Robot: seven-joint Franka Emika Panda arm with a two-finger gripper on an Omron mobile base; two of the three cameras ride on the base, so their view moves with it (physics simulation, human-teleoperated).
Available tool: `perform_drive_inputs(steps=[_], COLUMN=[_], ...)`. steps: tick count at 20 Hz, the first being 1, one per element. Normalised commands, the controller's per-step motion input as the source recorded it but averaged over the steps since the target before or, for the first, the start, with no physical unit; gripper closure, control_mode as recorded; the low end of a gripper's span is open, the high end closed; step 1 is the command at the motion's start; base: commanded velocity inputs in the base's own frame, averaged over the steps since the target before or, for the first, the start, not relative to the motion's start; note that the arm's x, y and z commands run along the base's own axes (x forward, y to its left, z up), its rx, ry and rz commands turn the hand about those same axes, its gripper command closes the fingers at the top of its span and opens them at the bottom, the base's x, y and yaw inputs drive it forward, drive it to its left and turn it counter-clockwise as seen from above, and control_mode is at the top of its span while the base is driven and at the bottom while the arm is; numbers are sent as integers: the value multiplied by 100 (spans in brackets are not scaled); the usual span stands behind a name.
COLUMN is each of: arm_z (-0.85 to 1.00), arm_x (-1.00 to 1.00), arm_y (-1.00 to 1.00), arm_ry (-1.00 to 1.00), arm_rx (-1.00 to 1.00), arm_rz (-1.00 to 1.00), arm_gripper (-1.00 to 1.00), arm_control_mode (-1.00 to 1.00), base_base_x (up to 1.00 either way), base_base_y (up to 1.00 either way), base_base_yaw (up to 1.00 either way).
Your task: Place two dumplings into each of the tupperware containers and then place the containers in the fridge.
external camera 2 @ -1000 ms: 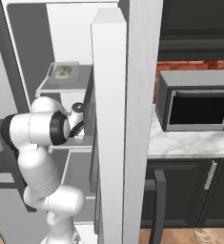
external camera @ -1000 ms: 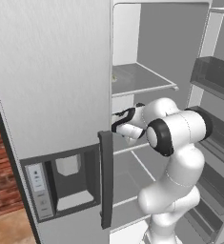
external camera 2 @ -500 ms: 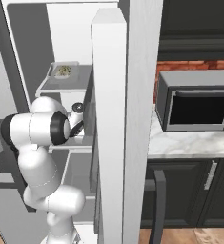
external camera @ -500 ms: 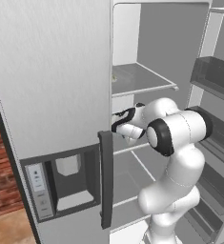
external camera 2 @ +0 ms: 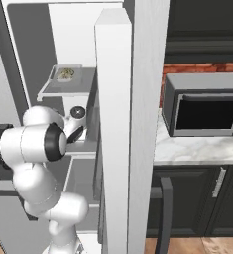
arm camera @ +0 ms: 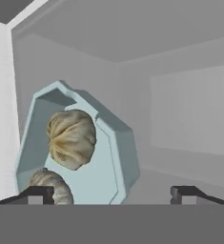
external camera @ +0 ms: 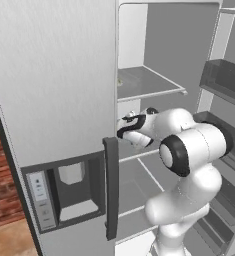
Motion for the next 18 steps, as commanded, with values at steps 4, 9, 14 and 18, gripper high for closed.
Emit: perform_drive_inputs(steps=[4, 9, 14, 18], arm_z=[59, 82, 43, 18], arm_x=[-42, -22, -53, -80], arm_y=[-4, -4, -12, -21], arm_ry=[-10, 4, 10, 13], arm_rx=[0, 0, -1, 0], arm_rz=[-2, 0, 0, 0], arm_gripper=[-100, -100, -100, -100], arm_control_mode=[-100, -100, -100, -100], base_base_x=[0, 0, 0, 0], base_base_y=[0, 0, 0, 0], base_base_yaw=[0, 0, 0, 0])
